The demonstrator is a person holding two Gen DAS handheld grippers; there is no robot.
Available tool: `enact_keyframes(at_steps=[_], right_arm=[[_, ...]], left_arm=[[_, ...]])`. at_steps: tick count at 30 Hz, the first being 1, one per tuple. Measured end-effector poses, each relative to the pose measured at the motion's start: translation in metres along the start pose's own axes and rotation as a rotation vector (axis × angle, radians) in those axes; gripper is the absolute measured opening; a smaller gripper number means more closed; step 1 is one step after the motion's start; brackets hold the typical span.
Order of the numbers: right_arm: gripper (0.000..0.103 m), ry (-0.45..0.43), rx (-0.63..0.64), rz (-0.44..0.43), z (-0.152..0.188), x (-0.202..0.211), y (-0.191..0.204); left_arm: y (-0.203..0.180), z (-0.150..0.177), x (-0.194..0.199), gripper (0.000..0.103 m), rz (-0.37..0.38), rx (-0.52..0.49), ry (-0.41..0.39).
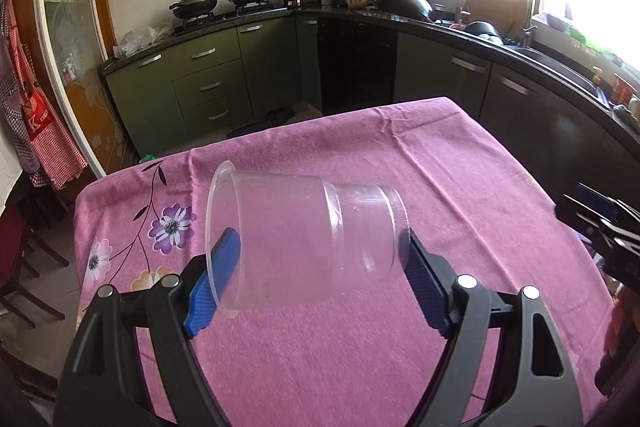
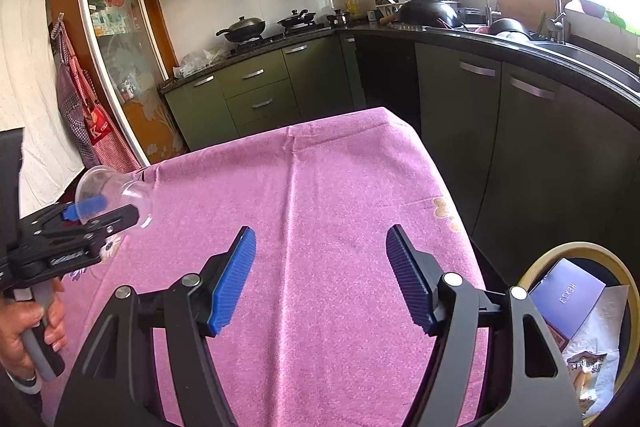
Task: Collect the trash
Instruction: 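Carry the clear cup over the bin and open the left tool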
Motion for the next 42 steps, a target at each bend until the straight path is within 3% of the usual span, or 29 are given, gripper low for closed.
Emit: enact_keyframes(at_steps=[6,13,22,29,34,42], right_arm=[[0.067,-0.030,-0.043,0.057,-0.005,0.013,-0.020],[0.068,-0.127,-0.083,0.199,-0.001,0.096,-0.073],[0.072,-0.197,-0.175,0.418,0.037,0.222,-0.162],[0.072,-0.256,-0.245,0.506,0.058,0.288,-0.210],[0.072,-0.239,-0.261,0.532,0.078,0.310,-0.227],[0.072,-0.214,-0.294,0.527,0.095,0.306,-0.244]], left_arm=[[-0.045,0.018,0.040,0.076,0.111,-0.089,0.011],[-0.125,0.031,0.062,0.076,0.282,-0.223,0.032],[-0.276,0.056,0.069,0.076,0.565,-0.399,0.132],[-0.403,0.091,0.064,0.077,0.789,-0.649,0.208],[-0.460,0.110,0.035,0.077,0.852,-0.829,0.274],[-0.500,0.141,-0.014,0.077,0.800,-1.072,0.336]])
Point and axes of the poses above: each gripper's, at about its wrist camera, not at the fingertips, and x roughly against the way its jaws point, y to its left, z to its underside, the point moved 7 cm from there along -x, roughly the way its jaws point, and after that the axes turned 9 degrees about x, right-handed, at the moved point
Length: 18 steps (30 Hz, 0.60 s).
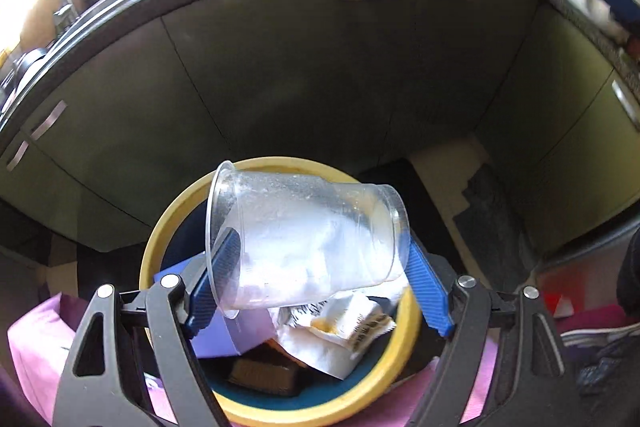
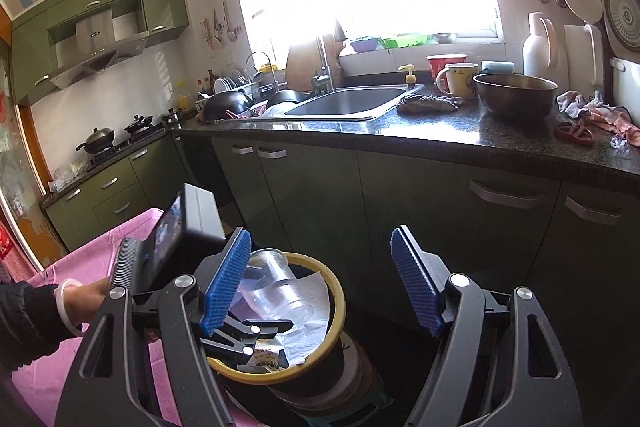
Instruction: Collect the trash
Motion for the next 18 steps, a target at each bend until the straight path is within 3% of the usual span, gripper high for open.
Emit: enact_keyframes(at_steps=[3,7,11,18], right_arm=[[0.072,0.010,0.001,-0.001,0.001,-0.005,0.003],[0.072,0.014,0.008,-0.008,0.001,-0.005,0.009],[0.072,0.007,0.010,-0.025,-0.002,-0.002,0.014],[0.074,0.005,0.027,-0.082,-0.002,0.002,0.037]], left_arm=[[0.001,0.001,-0.020,0.077,-0.008,-0.036,0.060],[0.009,0.004,-0.021,0.084,-0.031,-0.008,0.066],[0.016,0.020,0.013,0.090,-0.044,0.052,0.001],[0.030,0.090,0.116,0.095,-0.093,0.263,-0.189]])
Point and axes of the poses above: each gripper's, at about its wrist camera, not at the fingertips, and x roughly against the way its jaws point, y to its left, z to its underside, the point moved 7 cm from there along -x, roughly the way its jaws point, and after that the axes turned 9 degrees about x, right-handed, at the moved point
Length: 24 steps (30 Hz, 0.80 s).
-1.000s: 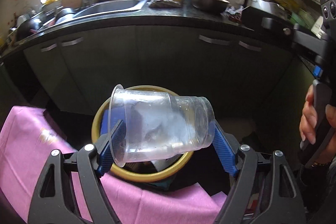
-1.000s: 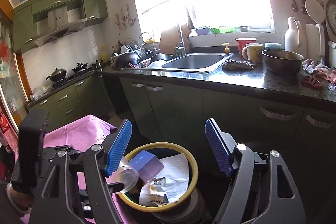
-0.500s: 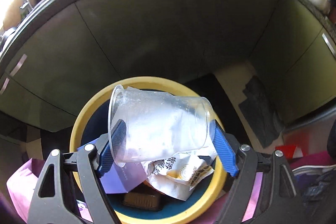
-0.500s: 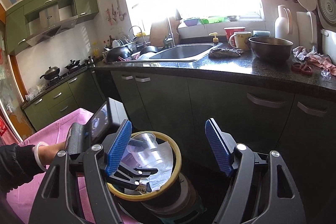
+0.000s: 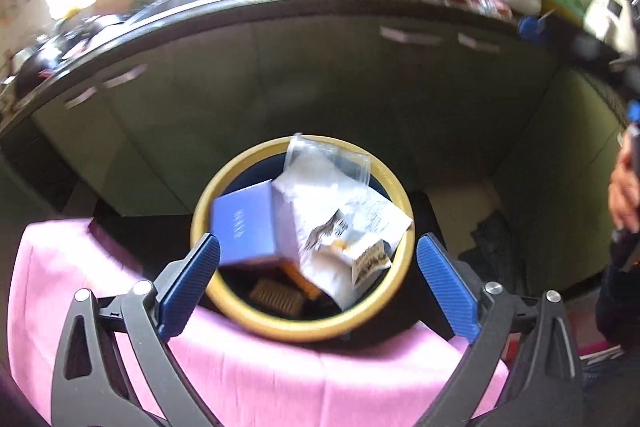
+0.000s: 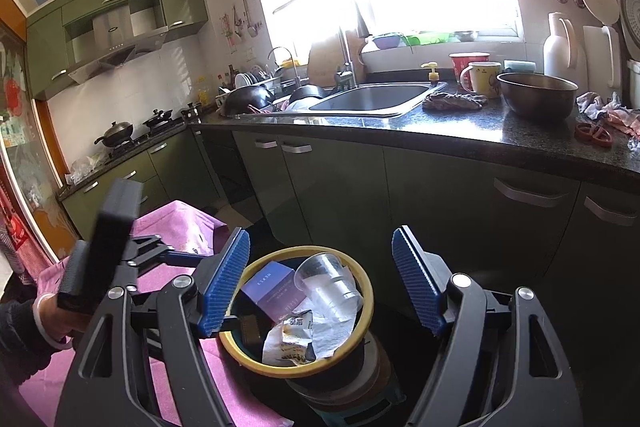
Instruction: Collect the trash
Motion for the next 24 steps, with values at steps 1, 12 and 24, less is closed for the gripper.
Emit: enact_keyframes(at_steps=[1,12,24], right_arm=[[0.074,0.002,0.005,-0.012,0.000,0.000,0.005],[0.081,0.028,0.150,-0.203,0.010,0.007,0.115],[0.098,0.018,0.266,-0.342,0.032,0.053,0.195]], left_arm=[[0.002,0.006,0.014,0.095,-0.009,0.033,-0.025],[0.043,0.125,0.175,0.096,-0.364,0.333,-0.229],[0.066,0.242,0.326,0.096,-0.740,0.711,-0.424]])
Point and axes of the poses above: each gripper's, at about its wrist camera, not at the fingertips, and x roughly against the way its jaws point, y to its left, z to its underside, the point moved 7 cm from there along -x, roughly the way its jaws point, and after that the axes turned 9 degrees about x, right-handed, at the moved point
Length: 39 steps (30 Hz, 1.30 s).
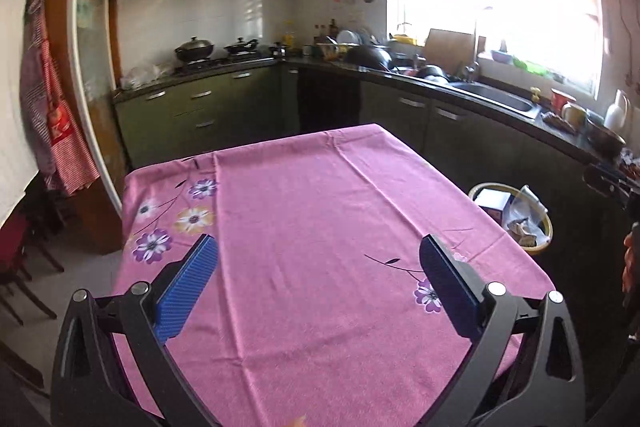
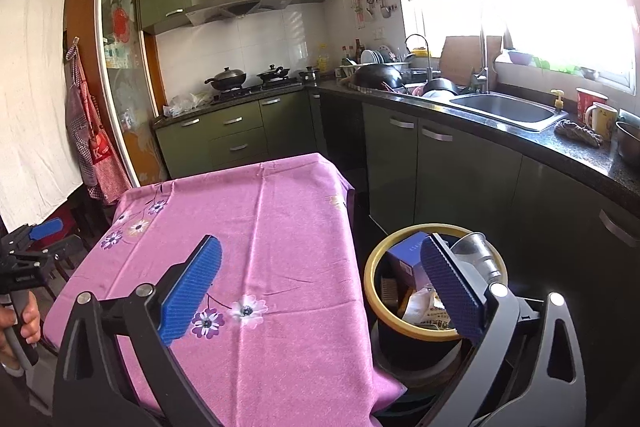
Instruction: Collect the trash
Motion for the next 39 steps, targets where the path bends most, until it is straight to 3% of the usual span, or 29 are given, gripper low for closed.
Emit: enact_keyframes(at_steps=[5,12,39], right_arm=[[0.098,0.005,0.013,0.005,0.011,0.015,0.012],[0.098,0.015,0.025,0.021,0.023,0.025,0.011],[0.098,0.005,0.039,0.031,0.025,0.029,0.014]], left_arm=[[0.023,0.006,0.027,0.096,-0.039,0.084,-0.019],[0.035,0.017,0.037,0.096,-0.039,0.133,-0.001],[0.029,0.029,0.052,0.096,-0.034,0.109,-0.010]])
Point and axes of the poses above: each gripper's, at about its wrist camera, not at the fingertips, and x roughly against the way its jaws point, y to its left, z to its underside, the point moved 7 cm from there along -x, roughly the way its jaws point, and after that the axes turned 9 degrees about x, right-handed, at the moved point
